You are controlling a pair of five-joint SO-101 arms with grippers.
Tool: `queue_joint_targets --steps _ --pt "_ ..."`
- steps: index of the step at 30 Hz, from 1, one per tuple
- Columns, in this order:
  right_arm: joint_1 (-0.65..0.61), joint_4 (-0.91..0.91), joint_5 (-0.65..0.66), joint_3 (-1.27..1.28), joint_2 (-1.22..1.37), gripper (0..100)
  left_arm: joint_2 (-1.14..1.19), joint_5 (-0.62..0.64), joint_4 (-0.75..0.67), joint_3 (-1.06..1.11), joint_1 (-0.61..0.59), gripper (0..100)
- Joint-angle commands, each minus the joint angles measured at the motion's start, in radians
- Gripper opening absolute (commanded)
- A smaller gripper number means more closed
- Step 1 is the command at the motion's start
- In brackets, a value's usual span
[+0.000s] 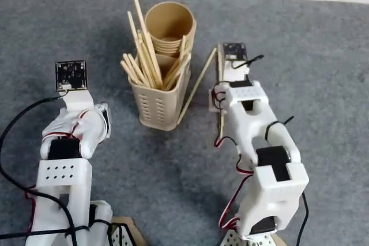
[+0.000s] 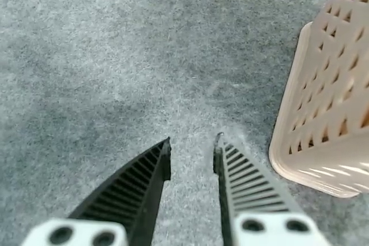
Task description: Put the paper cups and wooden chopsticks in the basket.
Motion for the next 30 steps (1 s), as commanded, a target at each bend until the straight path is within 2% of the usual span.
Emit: queue_joint_targets --steps 1,13,19,23,26,30 --pt "-0.019 0.035 -0.009 0.007 -0.081 0.5 -0.016 0.006 -0.017 -0.007 -0.008 15" --pt "-0.024 0.019 -0.014 0.044 -0.762 0.5 -0.016 0.006 -0.017 -0.005 -0.008 15" --pt "-0.073 -0.305 -0.014 0.068 -0.98 0.5 -0.016 0.006 -0.017 -0.005 -0.008 15" --pt "-0.22 -0.549 -0.012 0.11 -1.0 0.5 -0.016 0.006 -0.017 -0.004 -0.008 15" --pt "-0.311 -0.668 -0.011 0.15 -0.998 0.5 -0.016 0.006 -0.017 -0.004 -0.008 15" --pt "-0.338 -0.754 -0.014 0.248 -0.997 0.5 -0.016 0.006 -0.017 -0.004 -0.008 15"
